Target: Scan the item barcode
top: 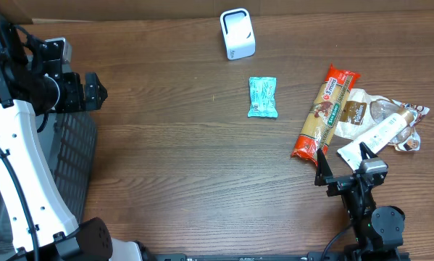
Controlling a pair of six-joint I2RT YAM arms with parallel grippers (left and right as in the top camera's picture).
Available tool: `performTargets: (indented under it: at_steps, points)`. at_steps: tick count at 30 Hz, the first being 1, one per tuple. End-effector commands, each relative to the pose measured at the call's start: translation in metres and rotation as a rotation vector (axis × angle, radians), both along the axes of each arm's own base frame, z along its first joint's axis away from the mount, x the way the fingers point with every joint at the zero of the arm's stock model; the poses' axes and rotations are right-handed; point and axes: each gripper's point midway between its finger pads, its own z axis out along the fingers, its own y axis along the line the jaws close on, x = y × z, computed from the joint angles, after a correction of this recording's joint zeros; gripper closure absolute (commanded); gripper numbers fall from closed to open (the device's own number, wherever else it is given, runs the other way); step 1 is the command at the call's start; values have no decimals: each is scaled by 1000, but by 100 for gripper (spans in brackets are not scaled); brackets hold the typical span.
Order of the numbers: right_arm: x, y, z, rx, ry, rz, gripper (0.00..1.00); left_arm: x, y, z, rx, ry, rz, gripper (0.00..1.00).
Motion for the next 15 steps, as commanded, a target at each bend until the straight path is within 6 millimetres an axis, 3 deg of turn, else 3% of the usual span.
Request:
performTargets:
  at_steps: [1, 9, 15]
  points:
    - [0, 2, -1, 6, -6, 8, 0, 2, -3, 0, -5, -5, -27, 1]
    - [0, 2, -1, 6, -6, 8, 0, -3, -5, 9, 6, -33, -28, 0]
    - [0, 2, -1, 6, -6, 8, 0, -30, -17, 17, 28, -91, -36, 1]
